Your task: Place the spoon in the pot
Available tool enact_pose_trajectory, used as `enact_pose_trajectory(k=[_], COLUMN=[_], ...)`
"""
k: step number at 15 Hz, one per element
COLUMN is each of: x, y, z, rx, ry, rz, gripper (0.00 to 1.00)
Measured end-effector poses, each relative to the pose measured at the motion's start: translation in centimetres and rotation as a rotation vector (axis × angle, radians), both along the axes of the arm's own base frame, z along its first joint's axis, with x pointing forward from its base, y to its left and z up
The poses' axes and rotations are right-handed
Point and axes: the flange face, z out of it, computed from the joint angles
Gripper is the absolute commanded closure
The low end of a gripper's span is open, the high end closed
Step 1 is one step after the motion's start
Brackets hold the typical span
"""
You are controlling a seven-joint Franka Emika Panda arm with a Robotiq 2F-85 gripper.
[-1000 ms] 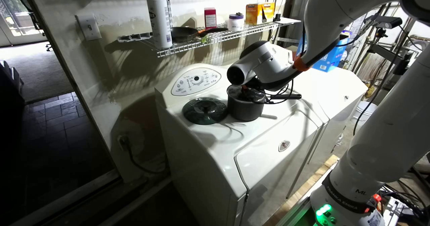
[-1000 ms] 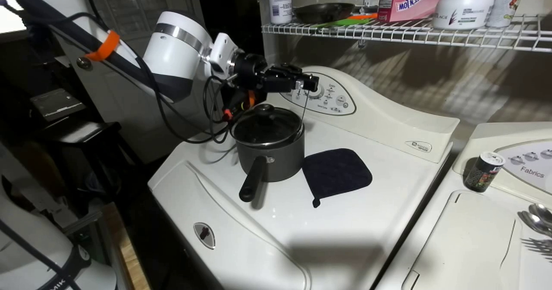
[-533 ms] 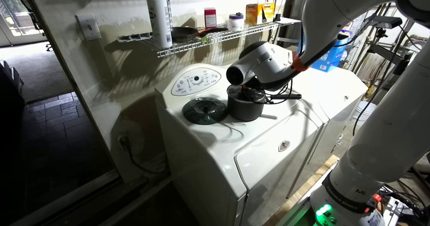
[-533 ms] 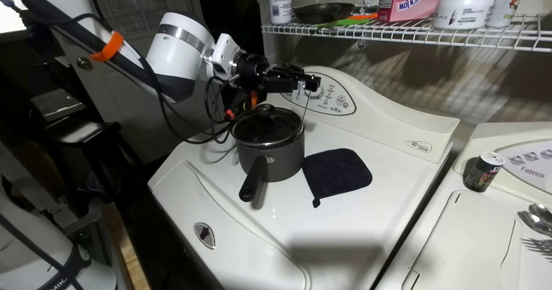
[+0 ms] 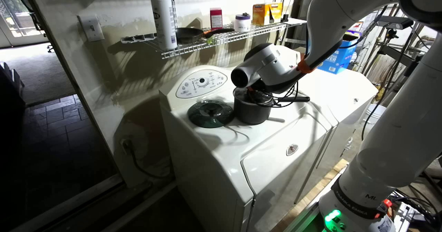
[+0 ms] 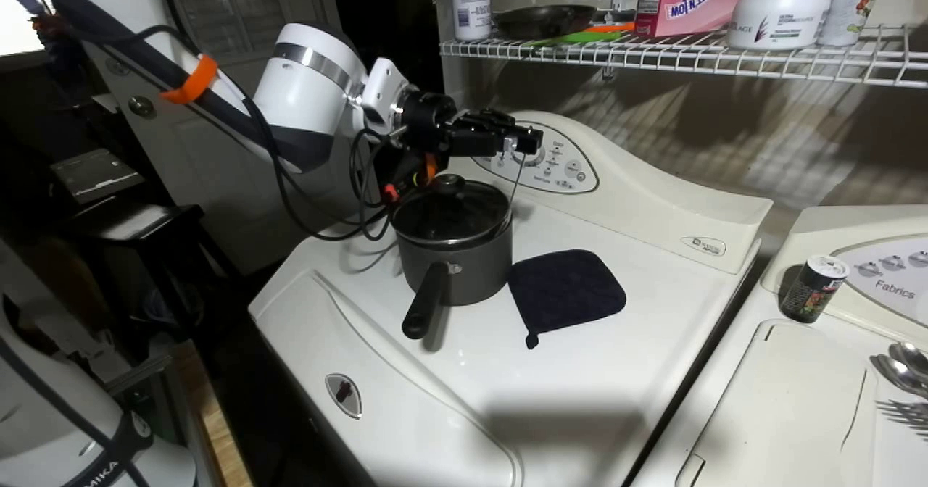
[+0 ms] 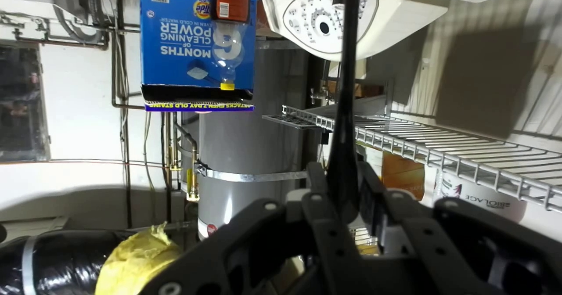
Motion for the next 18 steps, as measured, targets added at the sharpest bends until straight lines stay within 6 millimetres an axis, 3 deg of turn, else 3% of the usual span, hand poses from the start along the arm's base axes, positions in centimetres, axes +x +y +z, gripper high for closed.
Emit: enact_pose_trajectory(k=[18], x=[0.66], y=[0.1], z=[-0.29], rx=[-0.003], ry=[0.046], rz=[-0.01], gripper=[0.95])
